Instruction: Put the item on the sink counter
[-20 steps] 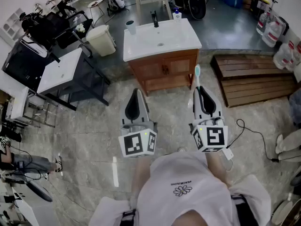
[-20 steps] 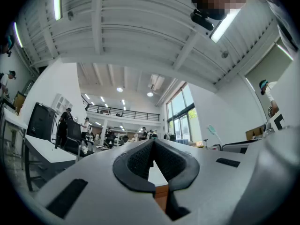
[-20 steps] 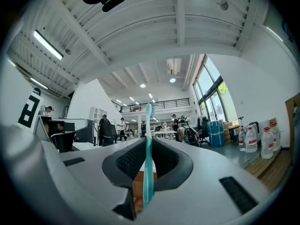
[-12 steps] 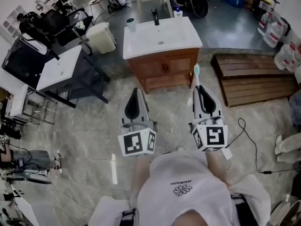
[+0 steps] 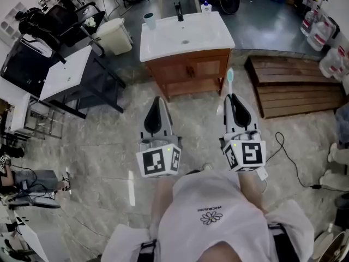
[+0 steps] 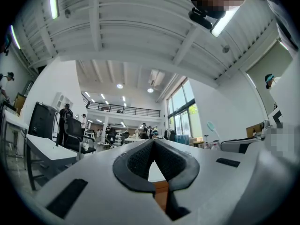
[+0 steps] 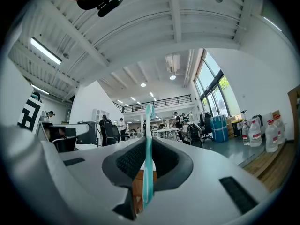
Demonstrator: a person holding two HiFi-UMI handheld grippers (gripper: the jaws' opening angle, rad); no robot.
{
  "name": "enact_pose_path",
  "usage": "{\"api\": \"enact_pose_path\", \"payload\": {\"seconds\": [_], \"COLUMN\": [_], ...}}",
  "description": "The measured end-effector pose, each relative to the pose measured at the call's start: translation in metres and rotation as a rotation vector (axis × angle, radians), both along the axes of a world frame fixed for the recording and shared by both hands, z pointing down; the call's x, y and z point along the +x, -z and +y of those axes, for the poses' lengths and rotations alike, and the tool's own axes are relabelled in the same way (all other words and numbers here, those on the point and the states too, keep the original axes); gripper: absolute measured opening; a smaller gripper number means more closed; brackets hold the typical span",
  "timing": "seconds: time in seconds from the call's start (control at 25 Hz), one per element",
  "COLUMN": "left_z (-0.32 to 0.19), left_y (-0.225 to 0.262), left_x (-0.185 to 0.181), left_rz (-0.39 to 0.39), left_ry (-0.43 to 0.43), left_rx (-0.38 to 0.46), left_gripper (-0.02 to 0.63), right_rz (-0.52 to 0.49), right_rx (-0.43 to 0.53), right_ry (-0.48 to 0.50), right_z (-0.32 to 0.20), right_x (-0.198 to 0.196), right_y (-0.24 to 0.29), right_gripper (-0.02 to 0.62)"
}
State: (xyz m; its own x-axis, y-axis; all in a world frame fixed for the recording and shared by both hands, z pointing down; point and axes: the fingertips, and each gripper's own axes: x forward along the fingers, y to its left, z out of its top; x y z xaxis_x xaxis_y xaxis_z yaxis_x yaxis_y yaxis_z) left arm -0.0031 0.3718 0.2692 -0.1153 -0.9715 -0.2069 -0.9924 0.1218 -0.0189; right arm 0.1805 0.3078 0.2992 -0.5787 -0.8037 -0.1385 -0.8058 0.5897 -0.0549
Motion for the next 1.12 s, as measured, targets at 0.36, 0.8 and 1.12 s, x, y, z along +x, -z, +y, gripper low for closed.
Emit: {"api": "enact_pose_path", "payload": {"seconds": [0.36, 0.8, 1.12], "left_z": [-0.017, -0.088, -0.179], "left_y": [-0.014, -0.012, 0.0], "left_x": [0.003, -0.001, -0.032], "left_rz": [0.001, -0.006, 0.012], "left_ry": [-0.009, -0.058, -0.096], "left_rx": [-0.032, -0.009, 0.053], "left_gripper": [0.015, 0.015, 0.015], "right_rz": [0.0, 0.007, -0.02], "right_rx": [-0.038, -0.022, -0.014], "right_ry": [0.002, -0.029, -0.115], "right_z": [-0.017, -0.072, -0.159], "right_x": [0.0, 0.0, -0.01], "right_y": [-0.015, -0.016, -0.012], "right_gripper": [0.037, 0.037, 0.037]}}
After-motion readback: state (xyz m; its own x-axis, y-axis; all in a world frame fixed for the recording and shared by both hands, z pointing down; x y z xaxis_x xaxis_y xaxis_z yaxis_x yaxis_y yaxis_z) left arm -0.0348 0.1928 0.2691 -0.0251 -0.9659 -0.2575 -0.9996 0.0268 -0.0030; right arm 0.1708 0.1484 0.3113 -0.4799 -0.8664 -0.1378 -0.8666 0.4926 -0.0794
